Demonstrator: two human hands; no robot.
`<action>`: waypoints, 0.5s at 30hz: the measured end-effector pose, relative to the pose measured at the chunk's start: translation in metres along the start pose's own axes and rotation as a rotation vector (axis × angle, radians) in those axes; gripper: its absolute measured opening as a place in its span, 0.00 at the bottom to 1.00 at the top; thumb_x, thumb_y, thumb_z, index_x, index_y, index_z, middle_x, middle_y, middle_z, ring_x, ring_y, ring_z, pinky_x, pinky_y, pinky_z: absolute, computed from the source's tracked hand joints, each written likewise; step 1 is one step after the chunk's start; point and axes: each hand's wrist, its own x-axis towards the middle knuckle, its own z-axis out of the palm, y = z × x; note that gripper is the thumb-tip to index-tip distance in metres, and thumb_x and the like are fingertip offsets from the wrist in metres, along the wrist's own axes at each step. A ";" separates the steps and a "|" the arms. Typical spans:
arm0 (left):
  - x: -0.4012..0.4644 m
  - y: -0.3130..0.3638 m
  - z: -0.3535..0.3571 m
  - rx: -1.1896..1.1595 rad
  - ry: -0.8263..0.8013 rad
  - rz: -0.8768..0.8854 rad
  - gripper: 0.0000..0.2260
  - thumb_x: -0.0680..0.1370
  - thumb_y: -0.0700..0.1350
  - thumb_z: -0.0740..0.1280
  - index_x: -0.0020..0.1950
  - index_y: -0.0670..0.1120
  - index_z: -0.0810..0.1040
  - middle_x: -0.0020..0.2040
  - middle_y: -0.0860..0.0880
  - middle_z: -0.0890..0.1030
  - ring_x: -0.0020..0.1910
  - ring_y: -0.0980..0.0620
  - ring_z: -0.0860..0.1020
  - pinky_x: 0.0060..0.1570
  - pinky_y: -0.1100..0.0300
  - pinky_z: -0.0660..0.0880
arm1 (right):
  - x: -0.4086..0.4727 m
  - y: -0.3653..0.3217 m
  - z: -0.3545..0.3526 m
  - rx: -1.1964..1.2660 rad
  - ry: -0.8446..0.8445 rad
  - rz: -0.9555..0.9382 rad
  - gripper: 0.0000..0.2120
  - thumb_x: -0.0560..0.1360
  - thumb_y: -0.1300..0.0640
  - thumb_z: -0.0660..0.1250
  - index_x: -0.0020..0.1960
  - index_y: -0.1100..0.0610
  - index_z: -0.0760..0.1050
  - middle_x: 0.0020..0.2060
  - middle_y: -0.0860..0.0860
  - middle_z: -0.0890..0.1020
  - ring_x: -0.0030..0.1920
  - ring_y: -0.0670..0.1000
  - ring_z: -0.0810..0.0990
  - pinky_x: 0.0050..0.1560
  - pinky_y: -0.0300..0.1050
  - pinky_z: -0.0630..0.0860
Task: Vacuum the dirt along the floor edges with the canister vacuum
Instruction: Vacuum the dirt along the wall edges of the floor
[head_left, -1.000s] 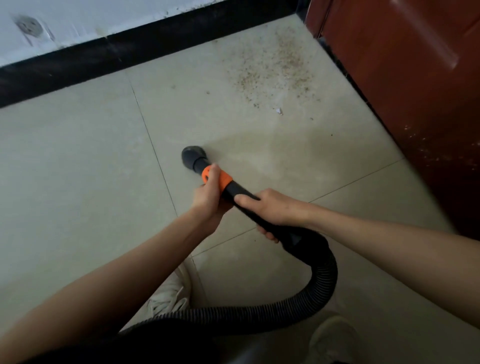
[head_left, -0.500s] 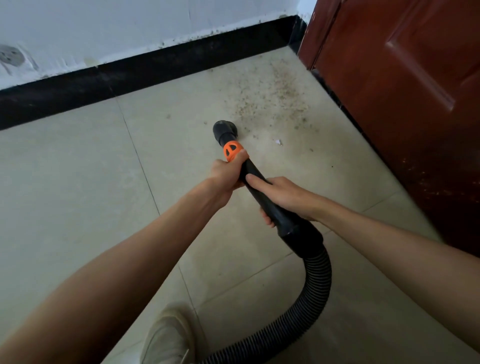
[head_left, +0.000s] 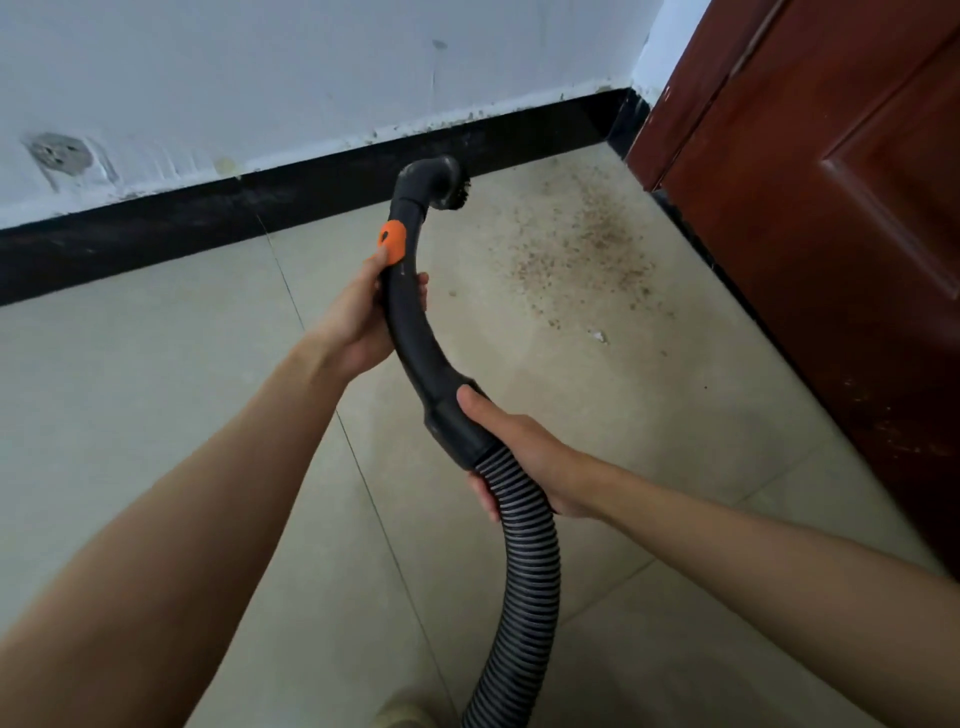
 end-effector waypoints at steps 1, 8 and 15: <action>0.000 0.005 -0.005 -0.009 0.014 -0.017 0.18 0.80 0.55 0.60 0.59 0.42 0.70 0.40 0.48 0.77 0.35 0.55 0.76 0.38 0.63 0.76 | 0.003 -0.008 0.003 -0.007 -0.041 0.030 0.33 0.62 0.28 0.65 0.36 0.61 0.73 0.26 0.54 0.76 0.22 0.50 0.75 0.26 0.40 0.75; -0.014 -0.006 -0.006 0.065 0.459 -0.049 0.14 0.78 0.49 0.67 0.55 0.41 0.67 0.39 0.43 0.74 0.31 0.49 0.76 0.29 0.58 0.76 | 0.011 -0.036 0.007 -0.261 0.063 0.022 0.29 0.70 0.33 0.67 0.38 0.63 0.73 0.24 0.53 0.77 0.23 0.50 0.76 0.28 0.41 0.75; 0.005 -0.018 0.002 -0.104 0.377 -0.054 0.05 0.78 0.36 0.63 0.49 0.41 0.67 0.31 0.46 0.69 0.21 0.53 0.71 0.24 0.63 0.72 | 0.025 -0.055 -0.015 -0.192 -0.119 0.277 0.35 0.60 0.25 0.61 0.42 0.58 0.70 0.24 0.51 0.74 0.22 0.48 0.73 0.26 0.38 0.73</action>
